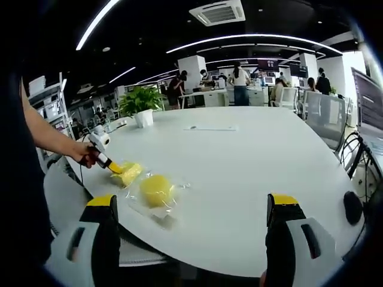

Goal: Compare the silicone blocks by pressing each to a similar depth, holding the contact briefly, and releasing to observe deformation and rebound differences across the visible hardness samples.

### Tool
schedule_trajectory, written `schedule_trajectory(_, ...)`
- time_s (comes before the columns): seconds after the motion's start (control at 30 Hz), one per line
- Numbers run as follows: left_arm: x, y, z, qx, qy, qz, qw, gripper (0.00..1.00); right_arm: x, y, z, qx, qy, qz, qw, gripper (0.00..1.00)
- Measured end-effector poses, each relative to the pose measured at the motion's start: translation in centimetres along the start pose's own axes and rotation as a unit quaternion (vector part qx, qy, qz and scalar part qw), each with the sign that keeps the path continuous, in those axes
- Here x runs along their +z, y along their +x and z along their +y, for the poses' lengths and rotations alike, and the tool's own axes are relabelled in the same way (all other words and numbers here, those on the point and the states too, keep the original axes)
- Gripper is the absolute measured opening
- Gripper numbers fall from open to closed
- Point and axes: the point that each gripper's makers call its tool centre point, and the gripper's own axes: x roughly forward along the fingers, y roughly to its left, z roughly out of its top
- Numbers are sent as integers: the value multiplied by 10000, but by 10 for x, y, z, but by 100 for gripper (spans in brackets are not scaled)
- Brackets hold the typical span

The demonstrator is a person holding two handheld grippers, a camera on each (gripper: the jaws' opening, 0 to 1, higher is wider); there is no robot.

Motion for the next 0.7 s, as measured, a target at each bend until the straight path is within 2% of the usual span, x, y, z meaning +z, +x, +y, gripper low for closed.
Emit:
schedule_trajectory(0.17, 0, 2, -1, 126, 177, 56, 9997, 3, 2, 1, 1, 0, 14, -46, 10000, 97)
schedule_trajectory(0.4, 0, 3, 2, 73, 58, 7, 10000, 5, 1, 0, 3, 9, 34, -57, 10000, 97)
schedule_trajectory(0.47, 2, 1, 1, 120, 162, -9, 9998, 7, -1, 1, 3, 11, 38, -46, 10000, 97)
schedule_trajectory(0.5, 3, 2, 1, 107, 111, -17, 9999, 8, -1, 1, 4, 23, 40, -38, 10000, 97)
schedule_trajectory(0.53, 3, 2, 0, 55, -139, -31, 9999, 9, -2, 1, 4, 29, 39, -36, 10000, 97)
schedule_trajectory(0.57, 3, 1, 3, 73, -267, -76, 9996, 12, -1, 2, 5, 38, 32, -36, 10000, 97)
schedule_trajectory(0.6, 5, -1, 19, 447, -109, -187, 9988, 17, 0, 3, 5, 52, 15, -45, 10000, 97)
schedule_trajectory(0.63, 5, -6, 11, 227, -92, -312, 9992, 18, 1, 3, 5, 55, 9, -60, 10000, 97)
schedule_trajectory(0.7, 11, -7, 13, 303, 193, -568, 9977, 21, 4, 4, 6, 69, -2, -95, 9999, 97)
